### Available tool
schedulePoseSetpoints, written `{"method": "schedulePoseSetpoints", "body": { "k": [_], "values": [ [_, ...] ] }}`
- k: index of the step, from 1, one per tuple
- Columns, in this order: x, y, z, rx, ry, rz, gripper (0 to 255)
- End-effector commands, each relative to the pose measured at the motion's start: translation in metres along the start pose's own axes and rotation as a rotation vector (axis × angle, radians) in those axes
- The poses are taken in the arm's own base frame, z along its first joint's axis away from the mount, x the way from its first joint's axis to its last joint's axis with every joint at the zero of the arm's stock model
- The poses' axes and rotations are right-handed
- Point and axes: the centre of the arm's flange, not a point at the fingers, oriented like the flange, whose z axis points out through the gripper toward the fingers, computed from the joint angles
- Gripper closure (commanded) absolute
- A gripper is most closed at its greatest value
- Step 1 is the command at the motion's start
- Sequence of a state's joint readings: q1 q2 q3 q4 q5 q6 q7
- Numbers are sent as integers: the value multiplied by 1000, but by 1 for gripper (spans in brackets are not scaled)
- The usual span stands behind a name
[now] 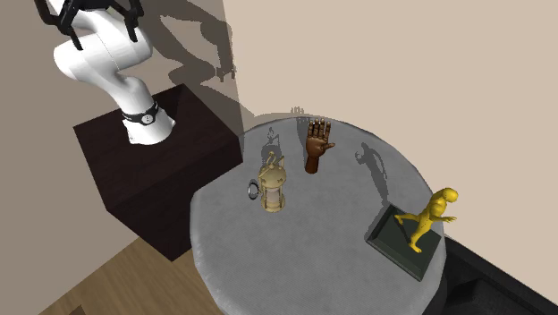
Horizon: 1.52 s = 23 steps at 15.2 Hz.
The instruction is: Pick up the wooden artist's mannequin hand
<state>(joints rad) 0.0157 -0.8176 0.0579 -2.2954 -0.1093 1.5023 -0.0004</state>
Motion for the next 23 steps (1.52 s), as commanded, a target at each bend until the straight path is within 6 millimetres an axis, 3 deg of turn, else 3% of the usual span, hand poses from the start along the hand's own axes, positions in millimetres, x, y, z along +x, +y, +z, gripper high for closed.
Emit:
{"method": "schedulePoseSetpoints", "body": {
  "k": [1,23],
  "values": [
    [0,0,0,0,0,0,0],
    [137,-197,150,92,-25,-82,0]
  ]
}}
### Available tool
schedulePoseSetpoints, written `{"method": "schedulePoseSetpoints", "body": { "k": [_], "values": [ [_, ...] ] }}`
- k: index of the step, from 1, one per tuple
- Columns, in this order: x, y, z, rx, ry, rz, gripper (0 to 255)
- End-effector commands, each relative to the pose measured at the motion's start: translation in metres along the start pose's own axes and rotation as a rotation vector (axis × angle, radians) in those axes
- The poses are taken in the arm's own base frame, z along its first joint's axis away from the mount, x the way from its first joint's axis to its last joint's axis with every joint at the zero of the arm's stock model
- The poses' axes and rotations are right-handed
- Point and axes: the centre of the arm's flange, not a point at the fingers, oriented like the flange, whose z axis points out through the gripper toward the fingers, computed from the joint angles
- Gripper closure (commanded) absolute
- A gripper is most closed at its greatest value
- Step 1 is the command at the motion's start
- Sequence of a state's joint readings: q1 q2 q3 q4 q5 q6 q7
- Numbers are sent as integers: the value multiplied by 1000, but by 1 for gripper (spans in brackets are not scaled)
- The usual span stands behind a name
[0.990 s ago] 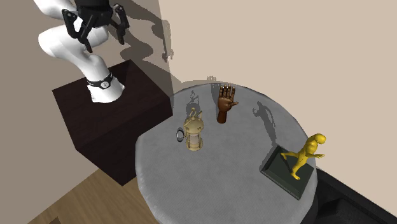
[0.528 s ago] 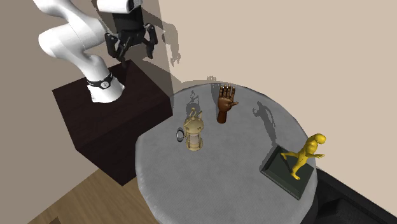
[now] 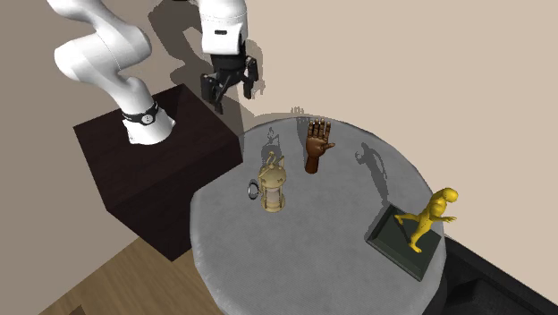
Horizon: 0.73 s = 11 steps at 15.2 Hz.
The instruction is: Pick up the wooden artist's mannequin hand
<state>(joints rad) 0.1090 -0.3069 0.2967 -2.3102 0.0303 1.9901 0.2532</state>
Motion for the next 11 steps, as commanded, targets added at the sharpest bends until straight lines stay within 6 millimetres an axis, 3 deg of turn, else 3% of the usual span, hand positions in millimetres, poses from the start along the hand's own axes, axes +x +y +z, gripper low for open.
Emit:
{"method": "schedulePoseSetpoints", "body": {
  "k": [1,11],
  "values": [
    [17,-17,16,10,-2,-7,0],
    [81,-104,85,51,-13,-45,0]
  ]
}}
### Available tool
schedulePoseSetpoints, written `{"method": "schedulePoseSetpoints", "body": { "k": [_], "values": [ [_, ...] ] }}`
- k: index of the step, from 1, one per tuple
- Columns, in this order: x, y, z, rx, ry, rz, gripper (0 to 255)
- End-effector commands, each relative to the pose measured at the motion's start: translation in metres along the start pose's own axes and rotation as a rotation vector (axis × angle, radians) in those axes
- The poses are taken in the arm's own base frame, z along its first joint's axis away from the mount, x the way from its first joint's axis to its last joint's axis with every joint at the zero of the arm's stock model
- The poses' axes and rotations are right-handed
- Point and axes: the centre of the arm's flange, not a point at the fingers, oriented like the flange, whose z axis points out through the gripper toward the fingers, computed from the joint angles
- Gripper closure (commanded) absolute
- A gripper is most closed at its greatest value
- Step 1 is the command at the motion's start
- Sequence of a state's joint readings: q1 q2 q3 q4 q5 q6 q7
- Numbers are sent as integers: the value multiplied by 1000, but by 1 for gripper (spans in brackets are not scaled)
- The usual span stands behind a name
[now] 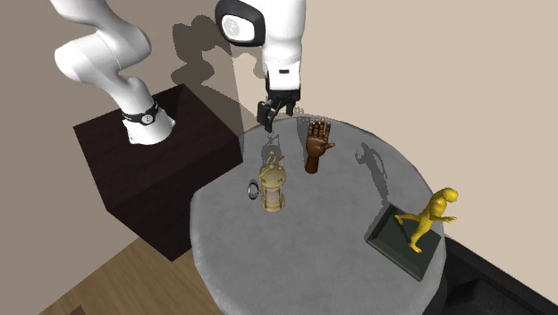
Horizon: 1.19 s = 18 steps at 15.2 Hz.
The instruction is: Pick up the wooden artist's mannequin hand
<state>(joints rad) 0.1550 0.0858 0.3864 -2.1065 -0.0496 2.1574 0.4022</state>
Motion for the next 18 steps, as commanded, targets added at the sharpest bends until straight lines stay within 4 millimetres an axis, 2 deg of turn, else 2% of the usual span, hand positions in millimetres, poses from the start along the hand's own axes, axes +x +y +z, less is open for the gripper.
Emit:
{"method": "schedulePoseSetpoints", "body": {
  "k": [1,17,18],
  "values": [
    [15,-19,18,10,-2,-7,0],
    [115,-161,127,76,-20,-67,0],
    [117,-163,129,77,-20,-68,0]
  ]
}}
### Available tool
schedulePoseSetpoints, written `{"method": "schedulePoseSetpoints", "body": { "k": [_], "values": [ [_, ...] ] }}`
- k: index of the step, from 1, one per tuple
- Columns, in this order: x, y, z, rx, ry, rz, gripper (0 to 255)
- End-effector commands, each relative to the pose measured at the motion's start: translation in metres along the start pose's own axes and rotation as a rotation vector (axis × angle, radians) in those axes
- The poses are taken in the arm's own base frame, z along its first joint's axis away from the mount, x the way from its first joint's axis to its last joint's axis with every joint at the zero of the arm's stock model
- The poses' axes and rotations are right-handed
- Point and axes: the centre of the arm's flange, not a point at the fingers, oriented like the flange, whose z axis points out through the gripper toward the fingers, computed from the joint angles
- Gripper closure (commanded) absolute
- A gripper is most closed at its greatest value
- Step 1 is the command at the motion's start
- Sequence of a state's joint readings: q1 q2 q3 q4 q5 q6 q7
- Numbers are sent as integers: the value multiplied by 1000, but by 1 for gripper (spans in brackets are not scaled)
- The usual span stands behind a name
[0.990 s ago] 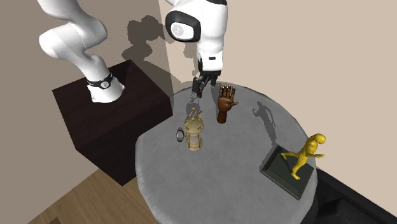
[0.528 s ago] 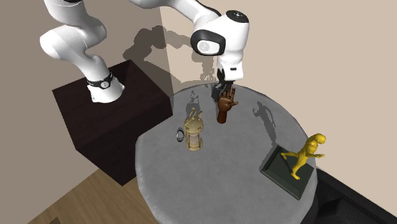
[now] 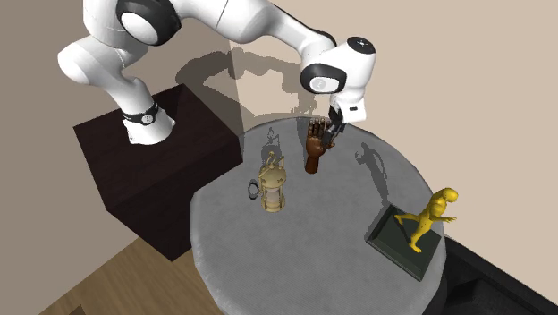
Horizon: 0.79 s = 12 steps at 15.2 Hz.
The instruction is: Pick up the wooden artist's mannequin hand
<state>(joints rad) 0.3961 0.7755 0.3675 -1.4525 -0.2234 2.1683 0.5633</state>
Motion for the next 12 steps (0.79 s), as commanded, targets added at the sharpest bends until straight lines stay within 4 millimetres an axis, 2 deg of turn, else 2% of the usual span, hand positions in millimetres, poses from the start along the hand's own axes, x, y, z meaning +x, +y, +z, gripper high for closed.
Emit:
{"method": "schedulePoseSetpoints", "body": {
  "k": [1,7,9,10,12],
  "values": [
    [5,-3,8,3,0,-2,0],
    [6,-1,42,3,0,-2,0],
    [6,-1,42,3,0,-2,0],
    [6,-1,42,3,0,-2,255],
    [5,-1,42,3,0,-2,255]
  ]
}}
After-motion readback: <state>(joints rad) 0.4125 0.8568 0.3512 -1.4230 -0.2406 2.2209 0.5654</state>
